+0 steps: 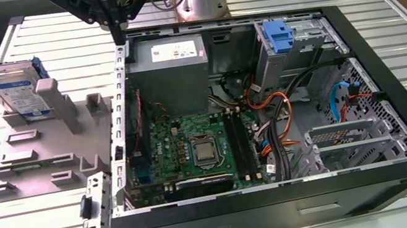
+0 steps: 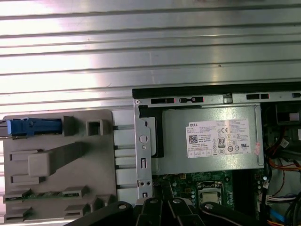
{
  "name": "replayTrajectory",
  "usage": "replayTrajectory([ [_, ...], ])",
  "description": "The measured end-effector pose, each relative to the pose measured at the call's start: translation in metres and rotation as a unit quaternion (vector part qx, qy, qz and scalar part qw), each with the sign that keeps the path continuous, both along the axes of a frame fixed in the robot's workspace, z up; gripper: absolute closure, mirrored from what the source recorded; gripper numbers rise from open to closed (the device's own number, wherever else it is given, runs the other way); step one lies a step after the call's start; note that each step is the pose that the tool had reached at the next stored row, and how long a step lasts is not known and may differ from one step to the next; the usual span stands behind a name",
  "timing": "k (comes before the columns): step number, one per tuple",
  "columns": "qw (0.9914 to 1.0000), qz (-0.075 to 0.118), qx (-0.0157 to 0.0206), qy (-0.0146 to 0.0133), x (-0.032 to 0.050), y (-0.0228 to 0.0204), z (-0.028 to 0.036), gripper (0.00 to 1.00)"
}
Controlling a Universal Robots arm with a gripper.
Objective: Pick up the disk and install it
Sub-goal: 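Reach for the disk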
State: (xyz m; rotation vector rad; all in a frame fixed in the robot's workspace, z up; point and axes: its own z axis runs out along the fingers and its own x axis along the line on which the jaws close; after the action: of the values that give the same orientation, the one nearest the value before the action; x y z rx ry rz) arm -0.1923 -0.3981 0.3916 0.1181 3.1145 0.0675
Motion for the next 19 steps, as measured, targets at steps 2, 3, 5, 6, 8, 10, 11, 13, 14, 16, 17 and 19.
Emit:
replayTrajectory([
  [2,1.0,0.0,0.0,0.0,0.0,0.0,0.0,0.89],
  [3,1.0,0.0,0.0,0.0,-0.0001,0.0,0.0,0.89],
  [5,1.0,0.0,0.0,0.0,-0.0021,0.0,0.0,0.89],
  [6,1.0,0.0,0.0,0.0,-0.004,0.0,0.0,0.89],
  [8,1.0,0.0,0.0,0.0,-0.0071,0.0,0.0,0.89],
  [10,1.0,0.0,0.0001,-0.0001,-0.0083,0.0,-0.0001,0.89],
  [11,1.0,0.0,0.0,0.0,-0.0084,0.0,0.0,0.89],
  [13,1.0,0.0,0.0,0.0,-0.0089,0.0,0.0,0.89],
  [14,1.0,0.0,0.0,0.0,-0.0089,0.0,0.0,0.89],
  [16,1.0,0.0,0.0,0.0,-0.0096,0.0,0.0,0.89],
  [17,1.0,0.0,0.0,0.0,-0.0104,0.0,0.0,0.89],
  [19,1.0,0.0,0.0,0.0,-0.0111,0.0,0.0,0.89],
])
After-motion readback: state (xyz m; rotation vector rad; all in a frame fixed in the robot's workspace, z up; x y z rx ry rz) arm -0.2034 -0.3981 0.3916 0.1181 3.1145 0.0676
